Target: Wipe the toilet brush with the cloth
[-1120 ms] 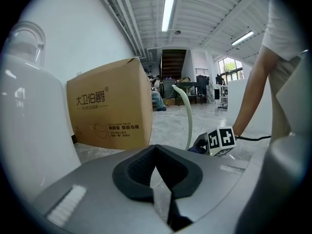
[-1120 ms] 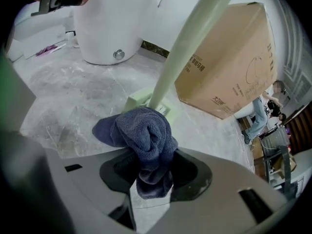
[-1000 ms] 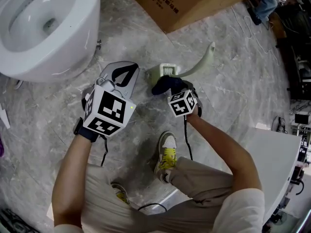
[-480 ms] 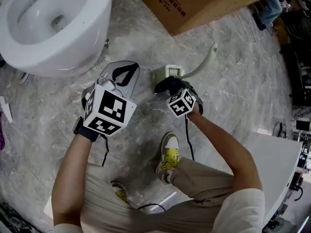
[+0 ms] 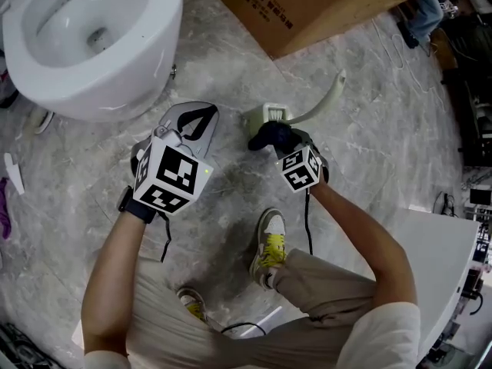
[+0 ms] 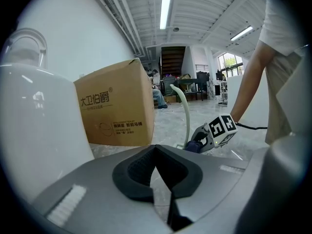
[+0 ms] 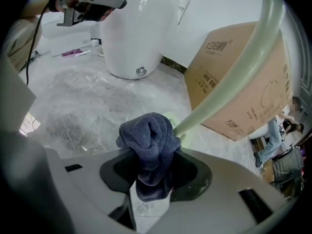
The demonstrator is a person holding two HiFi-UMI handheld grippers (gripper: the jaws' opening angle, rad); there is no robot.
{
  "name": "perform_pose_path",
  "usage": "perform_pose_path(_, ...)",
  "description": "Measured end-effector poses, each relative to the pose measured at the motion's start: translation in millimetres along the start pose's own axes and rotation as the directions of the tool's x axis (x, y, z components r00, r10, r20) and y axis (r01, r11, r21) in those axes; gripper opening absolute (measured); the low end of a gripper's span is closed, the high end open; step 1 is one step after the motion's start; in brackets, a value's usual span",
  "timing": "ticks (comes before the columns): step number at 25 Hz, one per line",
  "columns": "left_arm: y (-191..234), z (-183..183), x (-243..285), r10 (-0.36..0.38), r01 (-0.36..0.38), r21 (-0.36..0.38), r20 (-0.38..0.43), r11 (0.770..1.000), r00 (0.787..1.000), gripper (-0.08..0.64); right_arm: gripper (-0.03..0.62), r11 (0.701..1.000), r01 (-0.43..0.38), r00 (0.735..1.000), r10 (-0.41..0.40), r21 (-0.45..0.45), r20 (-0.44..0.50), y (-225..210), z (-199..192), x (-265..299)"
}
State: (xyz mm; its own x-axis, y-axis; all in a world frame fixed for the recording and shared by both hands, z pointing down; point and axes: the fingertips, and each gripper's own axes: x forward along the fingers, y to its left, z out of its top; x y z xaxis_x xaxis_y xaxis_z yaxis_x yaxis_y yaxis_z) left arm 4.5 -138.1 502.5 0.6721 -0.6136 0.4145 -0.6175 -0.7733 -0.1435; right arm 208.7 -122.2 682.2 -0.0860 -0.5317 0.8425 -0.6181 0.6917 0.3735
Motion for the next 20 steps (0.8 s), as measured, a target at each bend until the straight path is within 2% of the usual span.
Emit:
perform_pose_path(3,0.8,6.2,-0.4,0.004,-0.004,-0.001,0.014,1.000,1.000,0.000,0.166,1.000,-0.010,1.000,0.011,-0.012,0.007,-2.7,2.3,-18.0)
perform_pose_path(5,0.2,12.3,4.5,0.006,-0.007,0.017,0.034,1.000,0.999,0.000,0.166,0.998,-0.016,1.000,0.016,-0.053,0.013,-9.7,5.1,-28.4)
perform_pose_path(8,-1.1,13.6,15.9,0.006,-0.009,0.113,0.025,0.994,1.000,0.000,0.166,0.994,-0.021,1.000,0.023,-0.111,0.018,-20.4,9.5,-34.0)
perform_pose_path(10,3.9,24.8,17.8,0.031,-0.036,0.141,0.034,0.989,0.999,0.000,0.166,0.997,-0.029,0.998,0.032,-0.067,0.049,-26.2,15.7,-38.9)
perform_pose_path(13,18.9,58.1,17.8,0.126,-0.136,0.082,0.115,0.987,0.985,0.000,0.166,0.997,-0.042,0.993,0.034,0.066,0.116,-39.6,26.1,-55.4)
perform_pose_path(15,17.5,74.9,18.5,0.178,-0.188,0.062,0.136,0.980,0.975,0.000,0.166,0.991,-0.051,0.988,0.032,0.125,0.149,-47.8,30.8,-72.9)
perform_pose_path(17,8.1,92.0,15.4,0.207,-0.213,0.047,0.112,0.976,0.972,0.000,0.166,0.985,-0.061,0.986,0.034,0.161,0.165,-53.9,34.1,-95.8)
perform_pose_path(20,-6.5,130.2,4.2,0.184,-0.186,0.041,0.048,0.982,0.982,0.000,0.166,0.978,-0.066,0.986,0.033,0.199,0.164,-66.8,42.6,-139.2)
